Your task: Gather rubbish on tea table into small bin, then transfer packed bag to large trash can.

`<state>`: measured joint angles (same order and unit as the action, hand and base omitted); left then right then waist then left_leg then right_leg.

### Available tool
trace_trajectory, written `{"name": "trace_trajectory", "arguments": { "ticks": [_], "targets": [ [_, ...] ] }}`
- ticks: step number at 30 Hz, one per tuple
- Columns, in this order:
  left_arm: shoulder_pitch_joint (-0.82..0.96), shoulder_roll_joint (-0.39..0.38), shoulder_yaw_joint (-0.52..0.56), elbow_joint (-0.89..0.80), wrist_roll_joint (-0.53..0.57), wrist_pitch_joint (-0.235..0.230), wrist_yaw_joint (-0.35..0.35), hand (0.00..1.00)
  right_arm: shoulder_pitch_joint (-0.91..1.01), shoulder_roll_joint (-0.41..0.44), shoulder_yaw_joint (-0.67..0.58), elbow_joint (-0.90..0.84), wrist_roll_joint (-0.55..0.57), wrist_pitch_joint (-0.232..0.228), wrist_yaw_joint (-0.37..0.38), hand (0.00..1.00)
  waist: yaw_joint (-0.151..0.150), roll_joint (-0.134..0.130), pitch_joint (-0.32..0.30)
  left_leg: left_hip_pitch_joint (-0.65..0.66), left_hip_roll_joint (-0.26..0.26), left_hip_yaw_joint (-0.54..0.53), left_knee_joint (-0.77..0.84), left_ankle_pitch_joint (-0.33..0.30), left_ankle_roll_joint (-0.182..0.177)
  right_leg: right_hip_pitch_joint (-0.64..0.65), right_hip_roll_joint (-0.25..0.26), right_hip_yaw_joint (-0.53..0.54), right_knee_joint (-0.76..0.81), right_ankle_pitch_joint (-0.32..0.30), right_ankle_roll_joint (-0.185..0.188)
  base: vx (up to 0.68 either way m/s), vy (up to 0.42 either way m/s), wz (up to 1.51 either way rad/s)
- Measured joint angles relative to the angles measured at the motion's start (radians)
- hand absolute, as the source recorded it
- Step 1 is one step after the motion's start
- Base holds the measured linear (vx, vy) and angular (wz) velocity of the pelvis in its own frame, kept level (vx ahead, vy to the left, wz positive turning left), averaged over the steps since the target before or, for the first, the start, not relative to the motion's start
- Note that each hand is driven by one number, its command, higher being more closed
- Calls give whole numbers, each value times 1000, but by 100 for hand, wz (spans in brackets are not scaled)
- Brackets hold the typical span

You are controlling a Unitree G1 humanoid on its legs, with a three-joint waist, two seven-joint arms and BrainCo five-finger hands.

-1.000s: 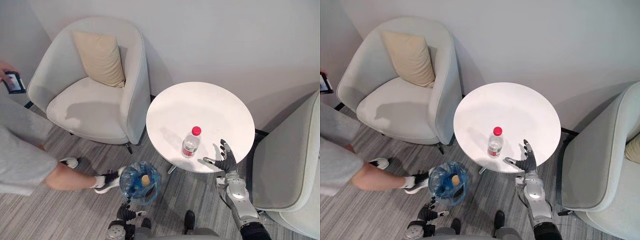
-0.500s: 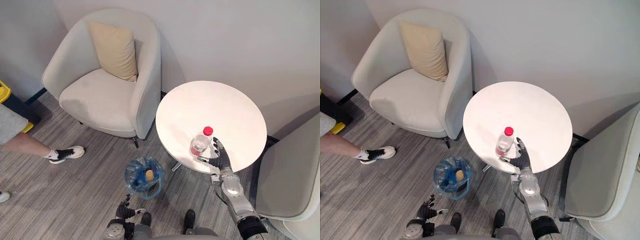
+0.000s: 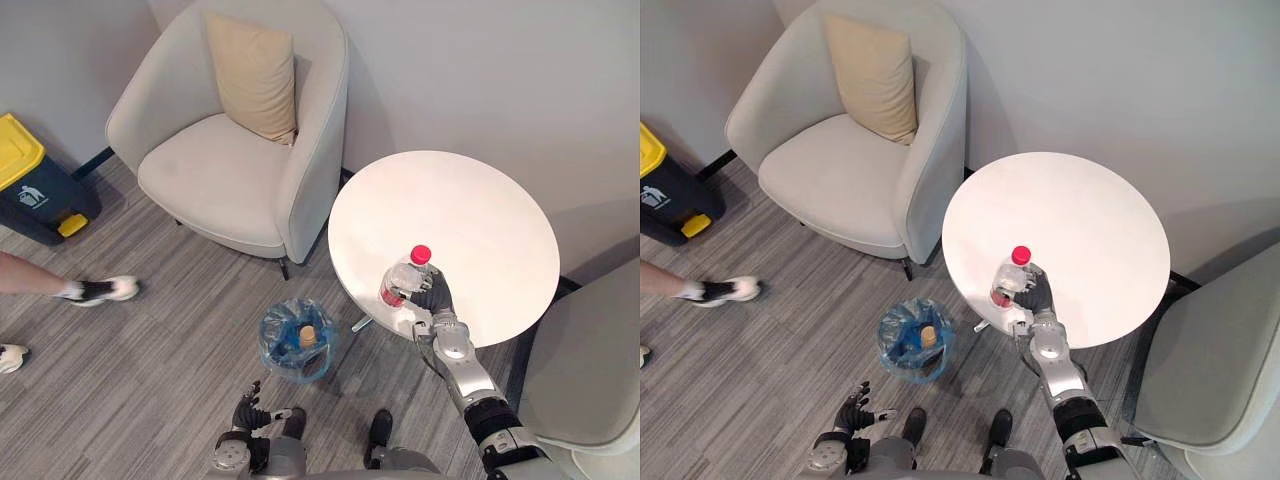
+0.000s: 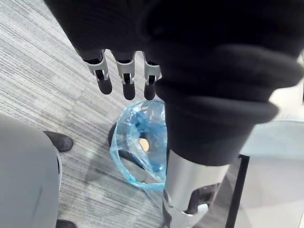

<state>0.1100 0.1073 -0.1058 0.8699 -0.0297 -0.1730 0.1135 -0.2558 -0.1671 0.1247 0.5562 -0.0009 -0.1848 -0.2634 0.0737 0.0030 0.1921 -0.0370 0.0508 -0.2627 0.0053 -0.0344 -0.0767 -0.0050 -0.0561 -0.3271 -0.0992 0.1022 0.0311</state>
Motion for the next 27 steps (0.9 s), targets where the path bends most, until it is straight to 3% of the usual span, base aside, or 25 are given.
{"name": "trace_trajectory", "arguments": {
  "ticks": [6,10,14,24,27],
  "targets": [
    [-6,-4,0,-1,-8,-1,1,0,-15,-3,-1,8,17,7,-9,100,20,4,3,-5,0,-10,-3,5,-2,-1,0,-9,0,-1,-1,-12,-3,6],
    [-10,-6,1,-1,-8,0,0,0,52,-4,-7,-150,15,6,-16,100,20,5,4,-5,0,-10,-3,5,-2,-1,0,-7,0,-1,0,0,0,0],
    [-12,-6,1,1,-7,2,0,0,157,-2,-17,-332,-23,-5,-16,100,10,5,4,1,1,-2,-4,5,-2,0,0,1,0,-1,0,-12,6,-5],
    [-8,-6,-2,5,-6,11,1,0,317,16,-37,-541,-122,-7,-7,100,-23,4,2,36,8,30,-3,4,-2,21,5,33,0,0,0,-31,5,-9],
    [-6,-6,-2,12,-6,11,1,0,345,31,-32,-595,-154,-30,6,100,-32,4,-3,42,10,44,-2,4,-2,22,7,47,0,2,-1,-44,6,-12]
  ]
}}
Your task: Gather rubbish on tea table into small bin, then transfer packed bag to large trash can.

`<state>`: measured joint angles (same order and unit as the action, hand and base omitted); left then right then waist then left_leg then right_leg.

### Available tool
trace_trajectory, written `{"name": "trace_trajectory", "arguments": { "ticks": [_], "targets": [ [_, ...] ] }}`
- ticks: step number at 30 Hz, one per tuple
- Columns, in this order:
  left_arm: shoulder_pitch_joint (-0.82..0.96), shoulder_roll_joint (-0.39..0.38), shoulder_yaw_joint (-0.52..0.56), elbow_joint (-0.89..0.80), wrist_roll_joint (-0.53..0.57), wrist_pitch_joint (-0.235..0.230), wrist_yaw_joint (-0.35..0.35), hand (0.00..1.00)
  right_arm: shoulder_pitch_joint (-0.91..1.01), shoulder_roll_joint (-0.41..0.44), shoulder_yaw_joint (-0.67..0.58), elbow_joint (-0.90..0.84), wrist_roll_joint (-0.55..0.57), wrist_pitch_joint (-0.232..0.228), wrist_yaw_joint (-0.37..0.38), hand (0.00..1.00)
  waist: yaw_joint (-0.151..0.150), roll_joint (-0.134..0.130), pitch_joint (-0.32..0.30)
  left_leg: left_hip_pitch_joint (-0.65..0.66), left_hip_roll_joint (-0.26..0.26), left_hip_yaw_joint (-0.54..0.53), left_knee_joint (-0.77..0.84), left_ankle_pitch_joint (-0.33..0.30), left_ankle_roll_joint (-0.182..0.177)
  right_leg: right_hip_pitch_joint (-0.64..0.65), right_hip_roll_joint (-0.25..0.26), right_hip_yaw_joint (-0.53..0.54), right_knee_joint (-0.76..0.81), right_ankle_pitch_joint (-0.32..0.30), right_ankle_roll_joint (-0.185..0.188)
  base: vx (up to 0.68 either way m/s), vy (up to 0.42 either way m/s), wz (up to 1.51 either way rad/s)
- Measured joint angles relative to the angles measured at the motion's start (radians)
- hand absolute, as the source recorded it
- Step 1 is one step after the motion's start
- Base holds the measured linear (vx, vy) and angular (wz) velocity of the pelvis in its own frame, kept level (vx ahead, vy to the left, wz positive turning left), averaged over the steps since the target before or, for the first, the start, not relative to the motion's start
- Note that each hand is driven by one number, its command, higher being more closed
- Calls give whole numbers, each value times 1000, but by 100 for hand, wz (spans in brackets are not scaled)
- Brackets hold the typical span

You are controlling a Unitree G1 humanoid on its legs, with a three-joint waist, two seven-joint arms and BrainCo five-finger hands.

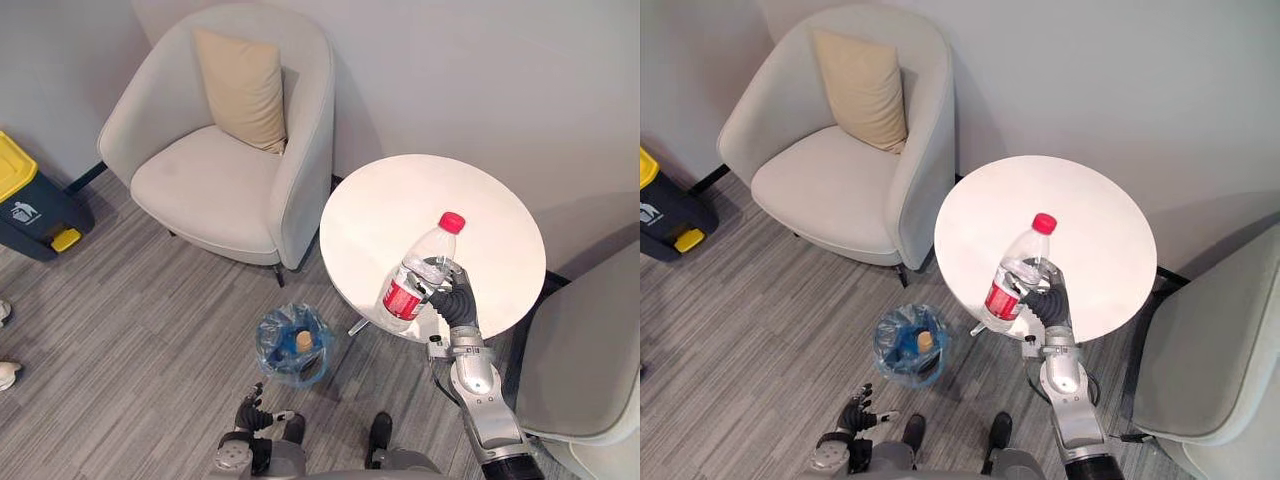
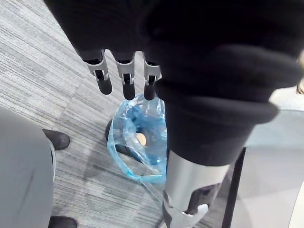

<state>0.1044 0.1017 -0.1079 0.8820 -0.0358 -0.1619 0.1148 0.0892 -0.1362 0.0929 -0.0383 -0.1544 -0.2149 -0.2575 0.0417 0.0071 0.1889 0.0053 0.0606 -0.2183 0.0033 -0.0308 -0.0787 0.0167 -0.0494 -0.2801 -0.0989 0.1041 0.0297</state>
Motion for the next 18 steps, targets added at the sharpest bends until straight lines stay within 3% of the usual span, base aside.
{"name": "trace_trajectory", "arguments": {
  "ticks": [9,14,16,18],
  "targets": [
    [-2,0,-8,44,-1,-2,2,0,111,-1,25,-75,-125,-20,-2,100,-4,9,-33,8,1,-1,7,-1,0,20,1,-2,0,-2,3,-39,1,0],
    [-9,-3,-20,62,-1,-11,2,0,166,-10,49,-75,-132,-20,-3,100,-4,28,-37,-34,-13,-73,61,-4,2,36,-7,-75,32,-44,14,-47,-10,51],
    [-9,-9,-27,63,-2,-18,7,0,179,-13,48,-75,-131,-20,-3,100,-1,36,-41,-55,-15,-59,88,-27,40,32,-22,-95,71,-76,19,-53,28,59],
    [-11,-9,-39,63,-1,-19,19,0,180,-13,47,-75,-131,-21,-6,100,0,42,-41,-66,15,79,107,-49,96,31,-30,-106,105,-100,26,-36,11,46]
  ]
}}
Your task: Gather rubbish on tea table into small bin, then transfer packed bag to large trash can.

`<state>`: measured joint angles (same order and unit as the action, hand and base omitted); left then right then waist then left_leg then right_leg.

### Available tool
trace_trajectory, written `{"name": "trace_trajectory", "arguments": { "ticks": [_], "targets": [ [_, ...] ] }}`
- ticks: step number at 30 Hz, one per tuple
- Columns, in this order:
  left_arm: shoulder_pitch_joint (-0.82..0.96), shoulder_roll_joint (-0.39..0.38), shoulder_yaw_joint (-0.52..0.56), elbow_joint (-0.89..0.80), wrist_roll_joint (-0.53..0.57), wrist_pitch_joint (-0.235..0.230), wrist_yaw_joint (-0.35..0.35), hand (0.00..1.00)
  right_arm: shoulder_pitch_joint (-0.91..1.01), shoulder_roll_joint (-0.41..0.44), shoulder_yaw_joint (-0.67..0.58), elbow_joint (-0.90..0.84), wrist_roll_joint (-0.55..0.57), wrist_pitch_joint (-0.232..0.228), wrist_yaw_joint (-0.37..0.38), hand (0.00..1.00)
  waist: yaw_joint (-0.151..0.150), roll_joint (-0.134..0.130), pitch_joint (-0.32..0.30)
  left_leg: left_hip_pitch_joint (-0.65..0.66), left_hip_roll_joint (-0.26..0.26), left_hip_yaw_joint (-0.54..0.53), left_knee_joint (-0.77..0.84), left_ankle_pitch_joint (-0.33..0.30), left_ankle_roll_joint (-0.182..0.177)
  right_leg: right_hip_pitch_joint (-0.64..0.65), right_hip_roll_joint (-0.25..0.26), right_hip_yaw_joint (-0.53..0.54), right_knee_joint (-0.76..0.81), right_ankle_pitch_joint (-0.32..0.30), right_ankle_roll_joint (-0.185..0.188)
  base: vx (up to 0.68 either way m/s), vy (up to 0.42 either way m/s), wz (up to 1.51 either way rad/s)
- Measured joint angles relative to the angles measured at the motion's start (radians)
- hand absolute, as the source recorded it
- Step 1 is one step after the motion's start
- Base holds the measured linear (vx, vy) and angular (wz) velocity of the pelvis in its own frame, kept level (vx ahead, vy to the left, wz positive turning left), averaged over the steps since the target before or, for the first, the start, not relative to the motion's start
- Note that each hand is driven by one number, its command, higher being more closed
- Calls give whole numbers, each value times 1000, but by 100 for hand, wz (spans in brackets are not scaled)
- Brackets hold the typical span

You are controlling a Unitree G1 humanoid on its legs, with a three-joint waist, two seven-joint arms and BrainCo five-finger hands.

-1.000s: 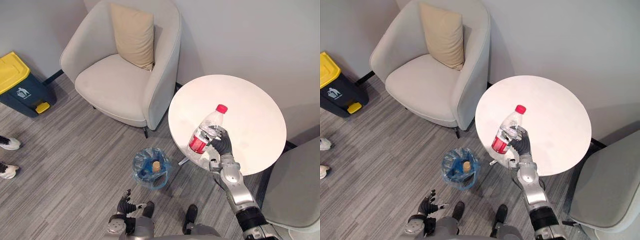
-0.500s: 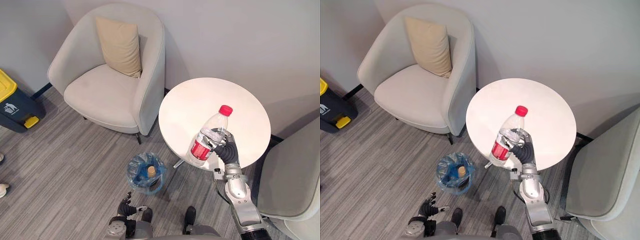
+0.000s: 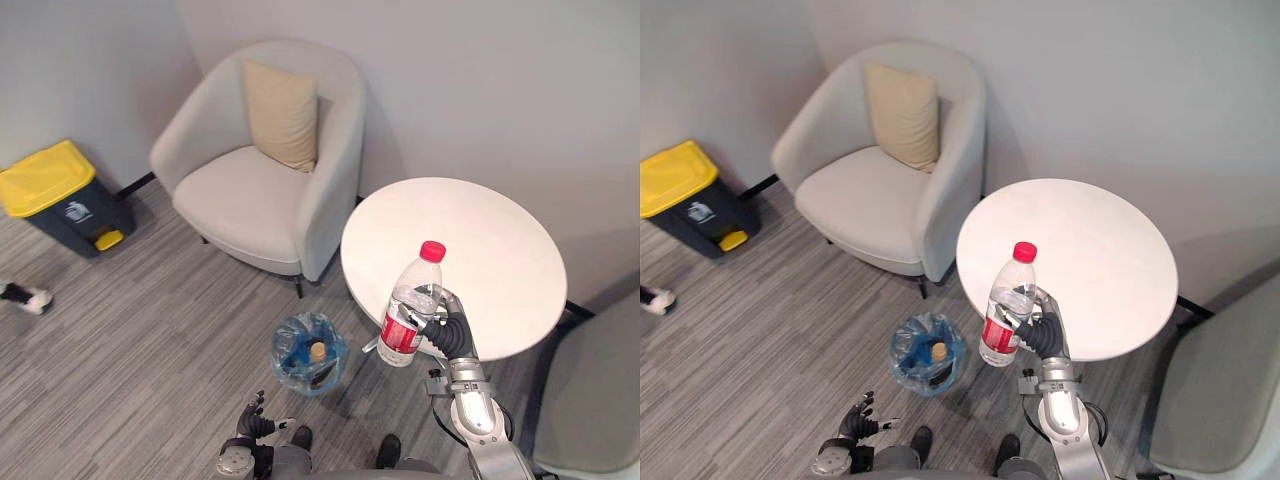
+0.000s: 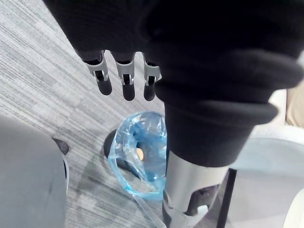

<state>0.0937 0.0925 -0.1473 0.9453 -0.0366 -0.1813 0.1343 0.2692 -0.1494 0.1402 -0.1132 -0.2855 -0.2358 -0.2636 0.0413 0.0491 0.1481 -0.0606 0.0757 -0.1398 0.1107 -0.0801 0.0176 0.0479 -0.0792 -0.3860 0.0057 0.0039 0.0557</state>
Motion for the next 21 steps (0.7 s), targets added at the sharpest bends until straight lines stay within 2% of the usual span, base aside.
{"name": "trace_trajectory", "arguments": {
  "ticks": [1,2,3,4,5,6,7,9,12,15,16,17,18,19,21],
  "targets": [
    [0,-3,-3,1,0,0,1,0,-2,-5,-4,0,3,0,-7,100,-4,5,1,-1,27,98,-1,-2,3,-3,-11,-8,18,-13,9,-11,18,44],
    [1,-5,-8,1,0,0,2,0,-2,-9,-5,0,5,0,-12,100,-4,5,0,-4,36,139,-2,-2,14,-6,-18,-12,21,-16,11,20,59,34],
    [-4,-6,-12,1,0,1,2,0,-4,-14,-5,0,9,0,-21,100,-3,16,-7,-10,50,222,-2,-2,26,-16,-32,-14,30,-19,17,60,78,24],
    [0,-7,-20,2,1,2,2,0,-6,-25,-8,0,10,0,-22,100,-4,17,-8,-19,52,256,0,0,23,-25,-40,-12,36,-27,28,107,102,25],
    [4,-8,-20,2,1,2,2,0,-5,-31,-9,1,10,1,-23,100,-5,23,-12,-24,50,258,2,16,1,-29,-44,-7,43,-31,31,133,102,23],
    [4,-8,-20,2,1,2,3,0,-7,-32,-8,7,9,5,-23,100,-4,25,-15,-28,48,256,5,43,-44,-31,-51,-6,53,-39,35,135,98,19],
    [5,-5,-20,2,4,2,3,0,-9,-29,-8,12,9,6,-23,100,-4,20,-16,-28,41,257,5,44,-46,-31,-60,-6,62,-48,43,160,103,25],
    [2,1,-21,-5,9,2,2,0,-14,-17,-7,19,9,8,-23,100,-4,4,-13,-28,23,266,16,35,-54,-42,-90,-12,112,-76,54,164,94,24],
    [0,41,-40,-38,9,1,1,0,-70,13,11,67,4,18,-20,100,-2,-56,3,-43,-10,282,107,-34,-46,-92,-166,17,292,-157,60,172,101,14],
    [0,52,-42,-47,9,2,1,0,-106,14,37,90,-1,27,-19,100,-3,-73,3,-50,-24,281,159,-74,-37,-140,-186,109,407,-158,53,166,108,15],
    [1,53,-42,-49,9,3,1,0,-106,14,39,90,-1,27,-18,100,-4,-74,3,-47,-27,278,158,-76,-35,-144,-186,131,428,-151,41,164,121,29],
    [5,53,-41,-54,9,3,2,0,-105,13,42,90,-3,27,-16,100,-7,-72,3,-37,-26,268,150,-76,-34,-163,-180,165,474,-133,3,143,86,40],
    [4,50,-46,-58,9,2,2,0,-105,12,46,91,-6,27,-15,100,-22,-53,11,-29,-9,228,140,-78,-32,-204,-146,221,529,-173,-30,164,10,61],
    [4,60,-46,-57,9,3,3,0,-110,11,56,90,-10,24,-15,100,-35,-59,13,-29,-5,197,131,-78,-31,-221,-92,275,502,-233,-18,116,-53,58],
    [-9,65,-44,-49,10,3,2,0,-114,10,58,97,-19,24,-14,100,-33,-67,20,-29,-5,181,137,-78,-32,-236,-37,312,414,-244,-9,82,-104,47]
  ]
}}
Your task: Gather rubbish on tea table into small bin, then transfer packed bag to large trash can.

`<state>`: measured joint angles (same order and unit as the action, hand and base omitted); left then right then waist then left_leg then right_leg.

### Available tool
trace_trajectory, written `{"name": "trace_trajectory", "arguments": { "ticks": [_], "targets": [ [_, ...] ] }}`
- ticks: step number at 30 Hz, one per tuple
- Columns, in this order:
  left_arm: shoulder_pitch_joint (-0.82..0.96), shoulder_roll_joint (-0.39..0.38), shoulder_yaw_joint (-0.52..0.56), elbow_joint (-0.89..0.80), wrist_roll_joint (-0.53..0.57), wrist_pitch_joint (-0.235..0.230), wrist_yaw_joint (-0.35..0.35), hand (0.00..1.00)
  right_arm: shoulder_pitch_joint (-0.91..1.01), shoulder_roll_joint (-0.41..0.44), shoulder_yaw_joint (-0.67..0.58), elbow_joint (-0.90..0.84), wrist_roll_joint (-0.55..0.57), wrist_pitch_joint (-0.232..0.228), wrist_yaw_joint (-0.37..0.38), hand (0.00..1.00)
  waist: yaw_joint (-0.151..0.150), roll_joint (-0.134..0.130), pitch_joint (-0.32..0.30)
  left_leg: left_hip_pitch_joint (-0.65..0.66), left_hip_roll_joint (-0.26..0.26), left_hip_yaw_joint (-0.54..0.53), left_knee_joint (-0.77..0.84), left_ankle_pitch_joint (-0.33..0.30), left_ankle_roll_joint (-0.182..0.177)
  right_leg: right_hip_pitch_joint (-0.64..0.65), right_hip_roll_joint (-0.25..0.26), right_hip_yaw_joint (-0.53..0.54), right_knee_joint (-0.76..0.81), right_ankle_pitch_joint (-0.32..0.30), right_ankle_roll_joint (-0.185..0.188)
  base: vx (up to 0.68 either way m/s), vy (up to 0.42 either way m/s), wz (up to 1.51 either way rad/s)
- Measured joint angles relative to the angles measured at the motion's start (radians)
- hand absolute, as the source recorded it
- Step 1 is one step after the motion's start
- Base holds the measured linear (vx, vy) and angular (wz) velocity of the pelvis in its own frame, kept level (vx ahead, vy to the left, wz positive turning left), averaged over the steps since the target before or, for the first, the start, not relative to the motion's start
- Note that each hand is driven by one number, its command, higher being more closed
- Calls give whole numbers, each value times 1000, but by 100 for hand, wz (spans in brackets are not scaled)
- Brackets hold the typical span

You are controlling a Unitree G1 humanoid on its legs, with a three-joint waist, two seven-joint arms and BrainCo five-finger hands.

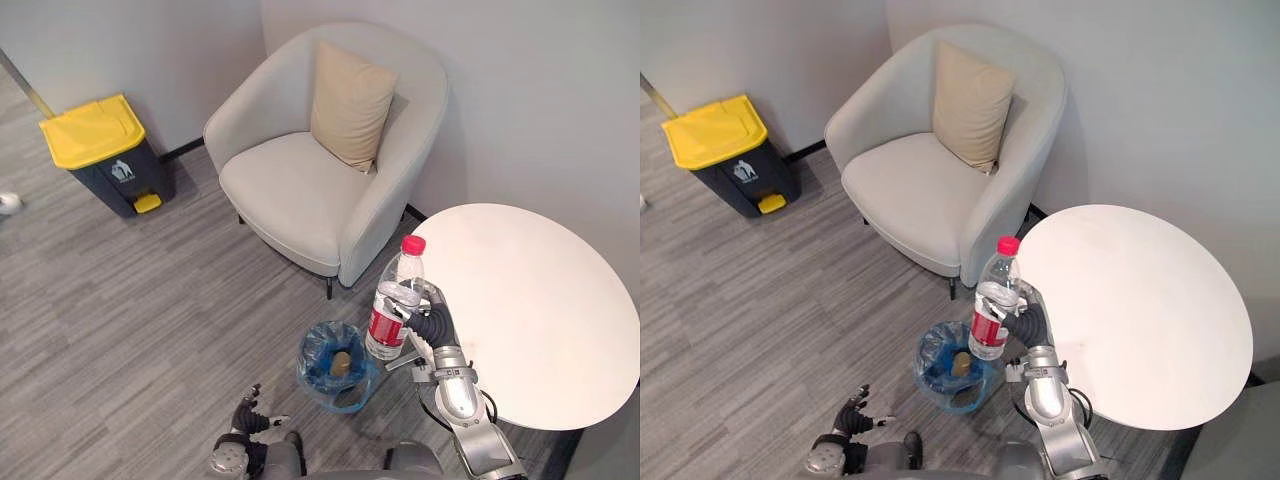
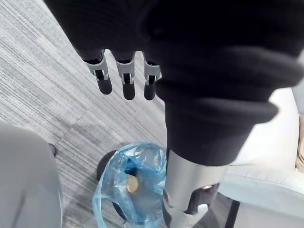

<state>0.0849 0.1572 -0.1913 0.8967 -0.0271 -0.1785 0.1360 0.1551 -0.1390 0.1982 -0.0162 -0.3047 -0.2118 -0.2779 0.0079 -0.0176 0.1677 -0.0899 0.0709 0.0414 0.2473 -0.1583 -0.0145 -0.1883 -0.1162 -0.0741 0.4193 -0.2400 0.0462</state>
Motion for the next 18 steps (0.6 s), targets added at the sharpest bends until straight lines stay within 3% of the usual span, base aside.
{"name": "trace_trajectory", "arguments": {
  "ticks": [1,2,5,12,18],
  "targets": [
    [-5,6,1,0,1,-2,-1,0,0,-1,-2,1,-10,1,0,100,2,-24,-3,1,-22,-12,18,-8,-13,8,15,4,-115,110,4,102,-120,57],
    [-15,-11,3,11,1,-1,1,0,-5,-16,-9,6,-12,2,-1,100,-3,2,7,-1,-13,-24,35,-19,-23,31,18,-13,-111,110,5,93,-76,46],
    [-3,-31,8,18,2,-3,0,0,-9,-27,-22,5,-20,3,-1,100,4,31,7,-1,13,-15,23,-24,-31,47,43,-20,-152,119,0,52,-59,2],
    [13,-34,45,22,1,-3,1,0,13,-19,-41,14,-20,2,-1,100,6,16,5,45,28,-30,-25,-12,-47,136,62,-50,-253,155,-4,1,-23,10],
    [12,-31,46,28,2,-3,1,0,4,0,-16,121,-18,0,21,100,10,11,3,26,19,-74,-39,22,-65,150,54,-107,-270,160,-5,-27,-21,30]
  ]
}}
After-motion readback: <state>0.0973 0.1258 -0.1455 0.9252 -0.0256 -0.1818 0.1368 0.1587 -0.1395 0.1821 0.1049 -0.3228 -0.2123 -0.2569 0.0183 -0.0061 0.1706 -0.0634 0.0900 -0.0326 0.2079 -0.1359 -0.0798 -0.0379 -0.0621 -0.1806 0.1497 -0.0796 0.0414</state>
